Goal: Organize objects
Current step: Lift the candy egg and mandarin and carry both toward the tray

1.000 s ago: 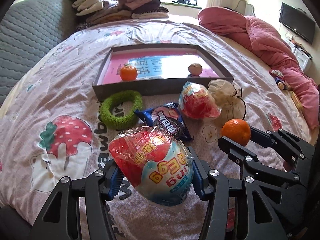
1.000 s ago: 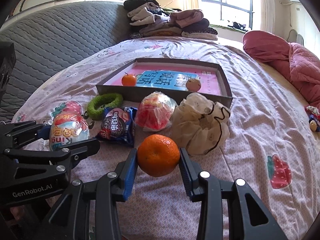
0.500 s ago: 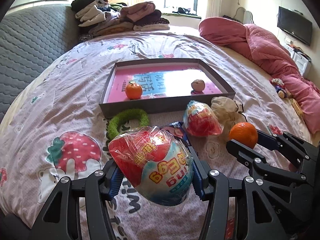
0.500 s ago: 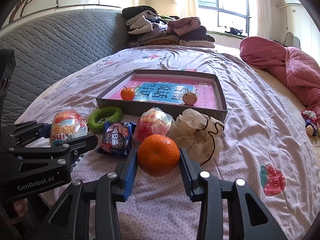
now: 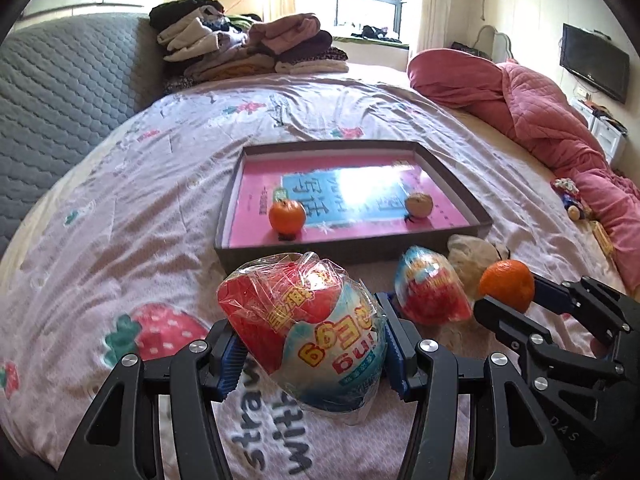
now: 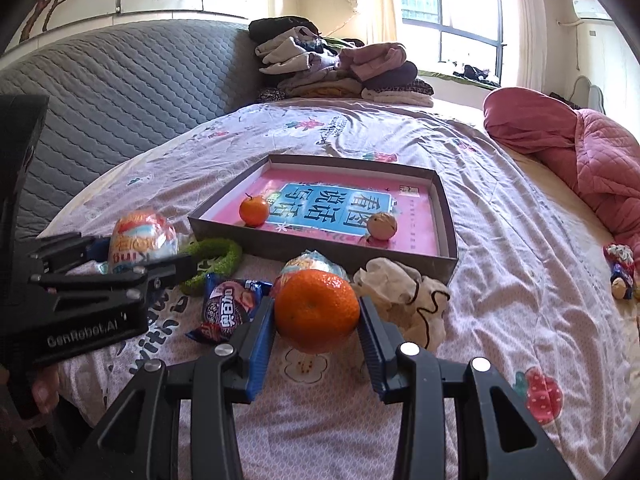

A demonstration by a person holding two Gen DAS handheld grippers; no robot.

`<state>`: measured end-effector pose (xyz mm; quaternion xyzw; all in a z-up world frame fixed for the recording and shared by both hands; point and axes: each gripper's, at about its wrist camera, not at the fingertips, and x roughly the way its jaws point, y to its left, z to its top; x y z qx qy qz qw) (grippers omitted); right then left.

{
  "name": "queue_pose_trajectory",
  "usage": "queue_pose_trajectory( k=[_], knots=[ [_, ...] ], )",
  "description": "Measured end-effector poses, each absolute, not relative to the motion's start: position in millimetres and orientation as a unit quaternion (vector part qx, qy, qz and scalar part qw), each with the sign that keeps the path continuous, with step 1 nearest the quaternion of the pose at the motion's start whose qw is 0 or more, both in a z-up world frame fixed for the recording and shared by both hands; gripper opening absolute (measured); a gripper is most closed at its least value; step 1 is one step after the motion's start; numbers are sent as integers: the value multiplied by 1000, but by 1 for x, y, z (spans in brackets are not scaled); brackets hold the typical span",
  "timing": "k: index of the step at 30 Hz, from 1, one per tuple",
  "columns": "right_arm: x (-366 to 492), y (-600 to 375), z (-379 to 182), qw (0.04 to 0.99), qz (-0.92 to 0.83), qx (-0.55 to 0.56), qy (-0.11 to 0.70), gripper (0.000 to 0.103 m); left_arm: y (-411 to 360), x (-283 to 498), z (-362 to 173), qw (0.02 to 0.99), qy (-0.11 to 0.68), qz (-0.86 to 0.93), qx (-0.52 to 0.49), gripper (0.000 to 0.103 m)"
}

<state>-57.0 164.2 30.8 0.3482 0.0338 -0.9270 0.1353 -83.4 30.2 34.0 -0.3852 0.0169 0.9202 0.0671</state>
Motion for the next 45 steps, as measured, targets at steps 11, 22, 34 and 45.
queue_pose_trajectory(
  k=[11,22,34,45],
  knots=[
    [-84,168,34,120,-928,352,29,41,31,-114,29,66,26,920,-386,59],
    [-124,167,43,105,-933,344,26,41,24,-147,24,70,18,921,-382,59],
    [-169,176,45,86,-934,346,32,41,-1,-194,4,48,4,916,-399,59],
    [-187,194,26,65,-923,377,31,41,-7,-213,-8,42,3,913,-406,58]
  ],
)
